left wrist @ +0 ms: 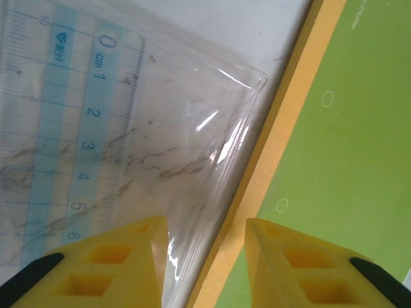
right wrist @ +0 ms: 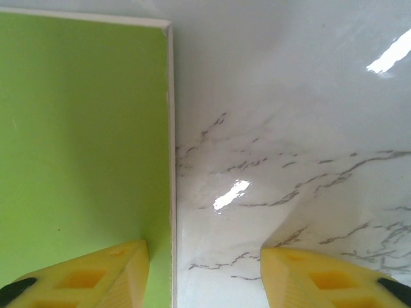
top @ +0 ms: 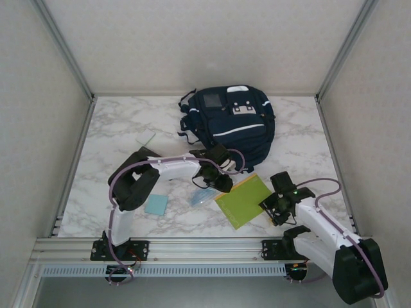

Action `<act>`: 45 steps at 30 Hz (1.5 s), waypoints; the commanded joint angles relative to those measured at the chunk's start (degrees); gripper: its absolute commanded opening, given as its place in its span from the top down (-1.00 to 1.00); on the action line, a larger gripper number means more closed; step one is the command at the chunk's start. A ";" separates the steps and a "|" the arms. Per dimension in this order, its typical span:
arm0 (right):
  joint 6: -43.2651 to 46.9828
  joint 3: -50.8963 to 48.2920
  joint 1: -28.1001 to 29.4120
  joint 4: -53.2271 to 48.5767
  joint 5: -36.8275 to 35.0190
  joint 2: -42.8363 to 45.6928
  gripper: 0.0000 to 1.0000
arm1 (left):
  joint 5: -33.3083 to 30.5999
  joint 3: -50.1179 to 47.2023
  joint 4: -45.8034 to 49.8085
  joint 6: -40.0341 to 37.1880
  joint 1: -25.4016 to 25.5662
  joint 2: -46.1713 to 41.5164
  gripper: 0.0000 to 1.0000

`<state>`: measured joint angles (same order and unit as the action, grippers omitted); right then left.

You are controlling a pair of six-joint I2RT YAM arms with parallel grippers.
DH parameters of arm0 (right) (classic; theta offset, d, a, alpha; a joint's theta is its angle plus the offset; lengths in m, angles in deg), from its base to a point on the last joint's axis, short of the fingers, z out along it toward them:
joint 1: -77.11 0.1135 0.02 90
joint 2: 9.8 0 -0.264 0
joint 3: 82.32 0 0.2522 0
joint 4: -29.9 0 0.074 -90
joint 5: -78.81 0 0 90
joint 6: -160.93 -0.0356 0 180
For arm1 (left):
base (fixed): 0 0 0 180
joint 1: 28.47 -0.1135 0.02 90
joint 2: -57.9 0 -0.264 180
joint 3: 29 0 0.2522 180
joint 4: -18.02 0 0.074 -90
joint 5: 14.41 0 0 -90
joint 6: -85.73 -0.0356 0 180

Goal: Pack books, pencil case, and school supplies into a backpack

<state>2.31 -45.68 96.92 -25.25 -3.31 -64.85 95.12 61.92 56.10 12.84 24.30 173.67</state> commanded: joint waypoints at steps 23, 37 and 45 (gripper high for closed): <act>2.18 7.10 6.35 15.29 -1.88 -7.08 0.01 | 3.02 1.85 2.68 -1.50 0.32 2.66 0.44; 2.03 7.30 6.32 14.20 -1.31 -9.10 -0.05 | 3.09 2.28 3.02 -1.37 0.36 2.88 0.44; 2.27 5.90 6.36 13.84 -1.87 -10.89 -0.15 | 3.39 3.42 3.29 -0.93 0.33 3.73 0.43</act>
<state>4.24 -38.93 102.76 -14.63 -6.53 -75.29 96.21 64.07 58.46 12.20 24.19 175.24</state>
